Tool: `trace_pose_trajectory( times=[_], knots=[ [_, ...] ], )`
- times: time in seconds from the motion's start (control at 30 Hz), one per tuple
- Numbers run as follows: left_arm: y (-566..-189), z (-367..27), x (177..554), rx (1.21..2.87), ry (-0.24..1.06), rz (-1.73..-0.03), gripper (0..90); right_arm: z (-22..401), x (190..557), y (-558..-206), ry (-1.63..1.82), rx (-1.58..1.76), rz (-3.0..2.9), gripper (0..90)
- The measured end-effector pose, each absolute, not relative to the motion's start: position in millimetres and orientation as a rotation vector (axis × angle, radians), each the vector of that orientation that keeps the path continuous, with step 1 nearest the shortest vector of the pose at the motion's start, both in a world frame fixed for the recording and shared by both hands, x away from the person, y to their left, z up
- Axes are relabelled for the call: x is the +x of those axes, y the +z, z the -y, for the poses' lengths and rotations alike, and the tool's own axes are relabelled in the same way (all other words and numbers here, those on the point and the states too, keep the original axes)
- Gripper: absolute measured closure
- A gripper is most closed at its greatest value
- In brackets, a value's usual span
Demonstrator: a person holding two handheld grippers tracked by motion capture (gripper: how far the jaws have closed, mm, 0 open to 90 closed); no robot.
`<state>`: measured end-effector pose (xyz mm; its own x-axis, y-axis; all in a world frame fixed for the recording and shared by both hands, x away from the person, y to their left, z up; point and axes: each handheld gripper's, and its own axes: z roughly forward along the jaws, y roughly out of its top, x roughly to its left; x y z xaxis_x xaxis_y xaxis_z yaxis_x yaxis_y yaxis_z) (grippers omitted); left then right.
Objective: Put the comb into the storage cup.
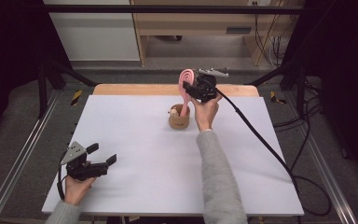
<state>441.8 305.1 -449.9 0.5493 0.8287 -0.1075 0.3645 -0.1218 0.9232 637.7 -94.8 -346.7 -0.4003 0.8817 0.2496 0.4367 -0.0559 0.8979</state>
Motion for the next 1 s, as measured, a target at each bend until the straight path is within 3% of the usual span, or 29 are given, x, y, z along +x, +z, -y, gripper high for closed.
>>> trace_pose_trajectory(
  times=[1.0],
  knots=[
    [-451, -304, 442, 1.722, 0.542, -1.005, 7.1, 116, 637, -365, 1.488, 1.462, -1.761, 62.3]
  ],
)
